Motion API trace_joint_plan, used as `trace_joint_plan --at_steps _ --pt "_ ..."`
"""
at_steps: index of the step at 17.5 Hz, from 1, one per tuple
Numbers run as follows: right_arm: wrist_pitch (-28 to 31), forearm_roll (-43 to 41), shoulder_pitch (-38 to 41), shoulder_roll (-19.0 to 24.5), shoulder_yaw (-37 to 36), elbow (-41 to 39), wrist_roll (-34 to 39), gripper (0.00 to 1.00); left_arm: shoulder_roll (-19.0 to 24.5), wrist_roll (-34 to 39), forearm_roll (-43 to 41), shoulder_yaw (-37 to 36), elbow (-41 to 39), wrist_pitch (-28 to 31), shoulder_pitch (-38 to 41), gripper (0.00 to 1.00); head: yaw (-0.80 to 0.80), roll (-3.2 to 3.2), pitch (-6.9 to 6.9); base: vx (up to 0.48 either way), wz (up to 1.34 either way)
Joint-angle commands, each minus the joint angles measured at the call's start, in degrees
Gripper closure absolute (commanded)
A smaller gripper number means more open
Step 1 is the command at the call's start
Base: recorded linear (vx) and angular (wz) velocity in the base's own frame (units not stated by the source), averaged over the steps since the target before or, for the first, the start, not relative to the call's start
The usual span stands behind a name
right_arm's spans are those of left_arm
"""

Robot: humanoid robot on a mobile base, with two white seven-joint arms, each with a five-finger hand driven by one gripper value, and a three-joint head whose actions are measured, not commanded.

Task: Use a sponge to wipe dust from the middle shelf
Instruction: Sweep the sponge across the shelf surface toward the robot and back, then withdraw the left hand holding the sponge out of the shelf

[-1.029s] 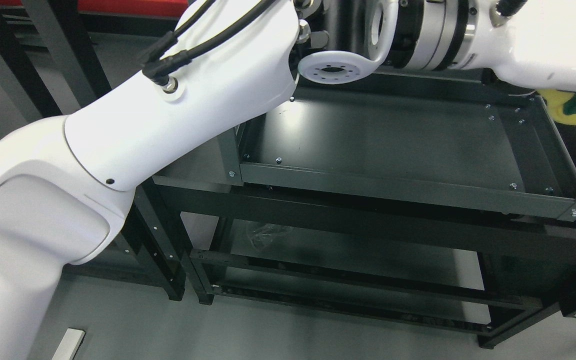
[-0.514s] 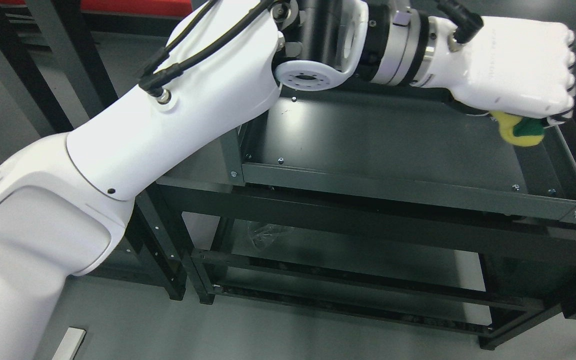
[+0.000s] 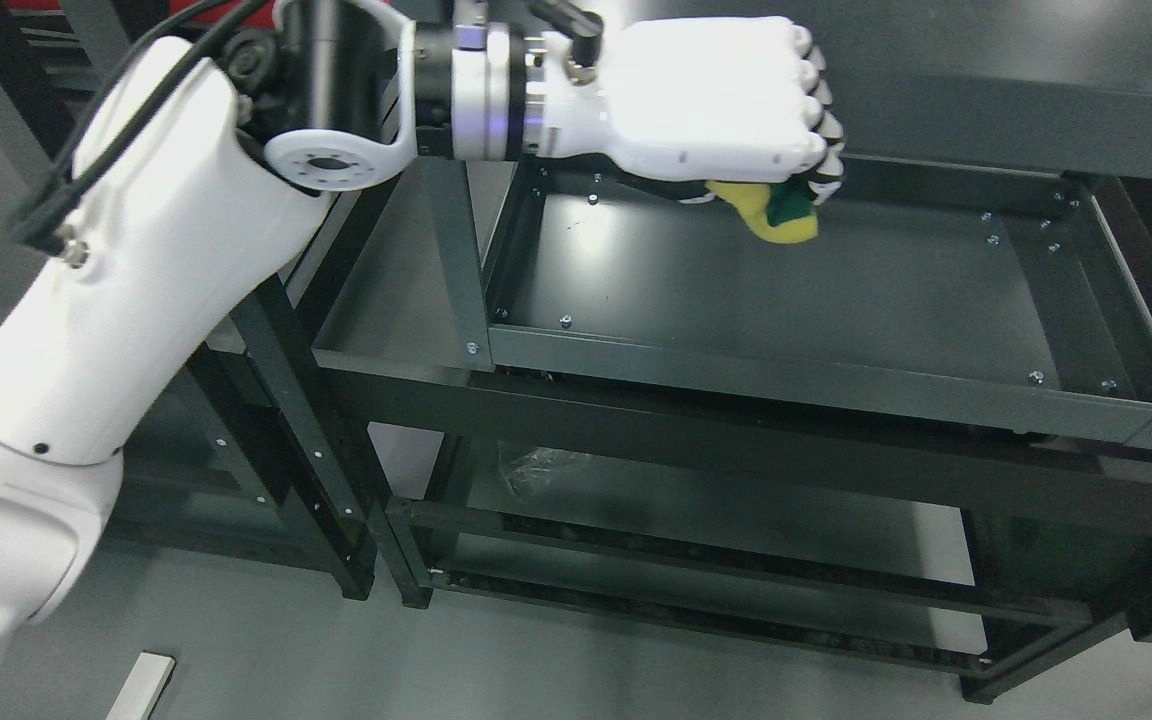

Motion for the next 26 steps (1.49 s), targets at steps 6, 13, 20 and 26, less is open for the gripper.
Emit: trace_joint_plan --at_steps 6,13,20,26 --pt "0.0 0.0 0.0 -1.0 0.0 -1.0 0.0 0.00 20.0 -7.1 8.3 26.1 -11.3 0.0 14.5 1.00 0.00 0.00 0.00 0.000 0.00" --pt "0.0 0.0 0.0 -1.0 0.0 -1.0 0.0 0.00 -1.0 -7.8 5.3 13.8 -6.9 0.0 8.9 1.00 0.00 0.00 0.00 0.004 0.02" --pt "0.0 0.0 0.0 -1.0 0.0 -1.0 0.0 0.00 -16.8 -2.6 -4.1 4.0 10.8 0.0 2.7 1.00 0.00 0.00 0.00 0.003 0.01" --pt "0.0 0.0 0.0 -1.0 0.0 -1.0 0.0 0.00 -16.8 16.4 -3.2 -13.8 11.3 2.9 -0.9 1.00 0.00 0.00 0.00 0.000 0.00"
